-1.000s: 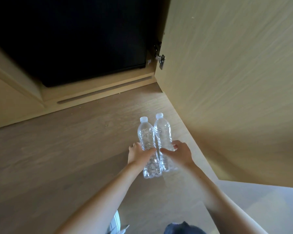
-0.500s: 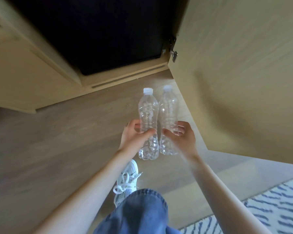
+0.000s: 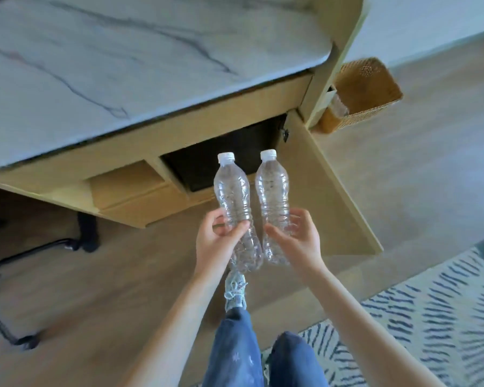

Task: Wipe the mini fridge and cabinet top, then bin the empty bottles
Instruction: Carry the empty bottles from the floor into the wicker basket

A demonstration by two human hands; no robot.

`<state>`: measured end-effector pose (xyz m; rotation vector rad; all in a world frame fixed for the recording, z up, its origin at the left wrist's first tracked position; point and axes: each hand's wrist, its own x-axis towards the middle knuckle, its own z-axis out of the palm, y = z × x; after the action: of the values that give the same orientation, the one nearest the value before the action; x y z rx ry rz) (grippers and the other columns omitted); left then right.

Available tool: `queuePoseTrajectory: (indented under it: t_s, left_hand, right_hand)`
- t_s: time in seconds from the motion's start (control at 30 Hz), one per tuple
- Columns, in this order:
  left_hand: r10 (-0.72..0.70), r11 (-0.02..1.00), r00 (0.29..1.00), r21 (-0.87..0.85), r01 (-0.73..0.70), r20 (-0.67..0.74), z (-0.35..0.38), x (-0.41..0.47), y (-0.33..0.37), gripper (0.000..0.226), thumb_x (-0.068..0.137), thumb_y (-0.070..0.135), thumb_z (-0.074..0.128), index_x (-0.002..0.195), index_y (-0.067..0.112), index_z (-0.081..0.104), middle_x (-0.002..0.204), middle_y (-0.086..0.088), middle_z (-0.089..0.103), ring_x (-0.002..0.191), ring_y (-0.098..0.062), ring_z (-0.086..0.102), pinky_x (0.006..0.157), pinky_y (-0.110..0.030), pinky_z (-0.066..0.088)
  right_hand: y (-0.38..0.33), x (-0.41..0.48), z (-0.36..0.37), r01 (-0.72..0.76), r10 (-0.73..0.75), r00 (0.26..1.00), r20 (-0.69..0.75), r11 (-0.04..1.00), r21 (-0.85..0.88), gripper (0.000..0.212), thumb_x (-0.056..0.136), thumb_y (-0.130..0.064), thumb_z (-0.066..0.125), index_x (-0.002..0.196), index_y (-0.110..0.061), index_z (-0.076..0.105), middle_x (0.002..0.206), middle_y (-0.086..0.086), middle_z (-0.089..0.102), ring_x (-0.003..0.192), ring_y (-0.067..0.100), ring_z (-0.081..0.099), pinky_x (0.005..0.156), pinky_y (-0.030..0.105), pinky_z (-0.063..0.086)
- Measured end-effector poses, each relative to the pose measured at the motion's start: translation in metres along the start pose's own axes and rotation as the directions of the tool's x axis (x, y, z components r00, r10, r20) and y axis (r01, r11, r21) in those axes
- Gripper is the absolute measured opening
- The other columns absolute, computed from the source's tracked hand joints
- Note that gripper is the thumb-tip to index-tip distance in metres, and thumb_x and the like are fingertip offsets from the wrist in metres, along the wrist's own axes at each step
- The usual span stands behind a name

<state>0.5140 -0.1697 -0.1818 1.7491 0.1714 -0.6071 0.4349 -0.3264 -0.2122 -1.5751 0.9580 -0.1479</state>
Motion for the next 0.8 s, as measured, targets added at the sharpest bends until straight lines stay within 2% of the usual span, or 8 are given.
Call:
queuePoseTrajectory:
  t_s: [0.13,0.2,0.37,0.43,0.5,0.57,0.67,0.8]
  left_hand:
    - [0.113,0.994,0.993,-0.009,-0.113,0.034,-0.019,-0.045,0.086,0.044,0.076,0.031,0.085,0.112,0.036,0.062,0.114,0.005,0.065,0.101,-0.010,0.065,0.080,-0.022,0.052]
    - [0.175,0.984,0.981,0.016,-0.177,0.081,-0.024,-0.057,0.120,0.045,0.077,0.033,0.084,0.115,0.036,0.061,0.116,0.006,0.063,0.104,-0.010,0.063,0.082,-0.023,0.051]
    - [0.291,0.950,0.935,0.055,-0.307,0.203,-0.008,-0.069,0.184,0.051,0.067,0.053,0.073,0.114,0.038,0.061,0.117,0.010,0.060,0.091,0.009,0.058,0.075,-0.021,0.049]
    - [0.329,0.932,0.904,0.057,-0.357,0.273,0.010,-0.071,0.204,0.050,0.067,0.053,0.071,0.114,0.039,0.061,0.116,0.007,0.059,0.091,0.008,0.058,0.075,-0.025,0.052]
    - [0.355,0.914,0.865,0.061,-0.401,0.355,0.033,-0.078,0.220,0.051,0.066,0.055,0.070,0.114,0.040,0.060,0.116,0.004,0.060,0.095,0.001,0.061,0.073,-0.024,0.051]
    - [0.375,0.898,0.815,0.047,-0.438,0.441,0.061,-0.091,0.232,0.054,0.067,0.055,0.070,0.117,0.038,0.060,0.117,0.003,0.062,0.101,-0.006,0.062,0.077,-0.027,0.053]
    - [0.394,0.863,0.719,0.040,-0.504,0.573,0.104,-0.123,0.238,0.060,0.065,0.060,0.070,0.119,0.038,0.058,0.118,0.005,0.062,0.104,-0.008,0.061,0.088,-0.034,0.054]
    - [0.394,0.831,0.584,-0.003,-0.557,0.709,0.164,-0.189,0.222,0.069,0.056,0.070,0.065,0.118,0.040,0.058,0.118,0.006,0.061,0.105,-0.009,0.061,0.083,-0.033,0.055]
  right_hand:
    - [-0.083,-0.046,-0.032,0.068,-0.063,0.994,-0.093,0.996,0.053,0.054,0.066,-0.038,0.090,0.109,-0.028,0.058,0.107,-0.006,0.067,0.095,0.009,0.066,0.076,0.028,0.057]
    - [-0.115,-0.061,-0.047,0.115,-0.101,0.983,-0.154,0.990,0.082,0.048,0.067,-0.031,0.091,0.104,-0.031,0.059,0.102,-0.009,0.069,0.087,0.002,0.066,0.067,0.019,0.054]
    - [-0.165,-0.084,-0.091,0.223,-0.168,0.932,-0.322,0.965,0.141,0.047,0.068,-0.025,0.091,0.103,-0.033,0.060,0.097,-0.012,0.070,0.086,0.004,0.066,0.069,0.017,0.054]
    - [-0.174,-0.092,-0.110,0.261,-0.183,0.900,-0.395,0.953,0.154,0.047,0.068,-0.026,0.090,0.104,-0.032,0.060,0.102,-0.011,0.068,0.087,0.004,0.064,0.070,0.016,0.053]
    - [-0.177,-0.105,-0.133,0.302,-0.197,0.859,-0.473,0.940,0.157,0.047,0.069,-0.026,0.090,0.104,-0.033,0.060,0.103,-0.011,0.067,0.087,0.005,0.063,0.070,0.017,0.054]
    - [-0.174,-0.122,-0.158,0.332,-0.188,0.804,-0.564,0.929,0.162,0.048,0.069,-0.026,0.090,0.104,-0.036,0.059,0.102,-0.013,0.067,0.090,0.008,0.064,0.074,0.020,0.055]
    - [-0.156,-0.158,-0.201,0.354,-0.171,0.717,-0.676,0.924,0.141,0.051,0.069,-0.034,0.089,0.108,-0.036,0.057,0.106,-0.013,0.064,0.094,0.010,0.063,0.080,0.024,0.056]
    - [-0.116,-0.223,-0.260,0.320,-0.138,0.596,-0.791,0.944,0.077,0.059,0.069,-0.041,0.087,0.117,-0.029,0.056,0.109,-0.009,0.063,0.099,0.010,0.062,0.088,0.033,0.055]
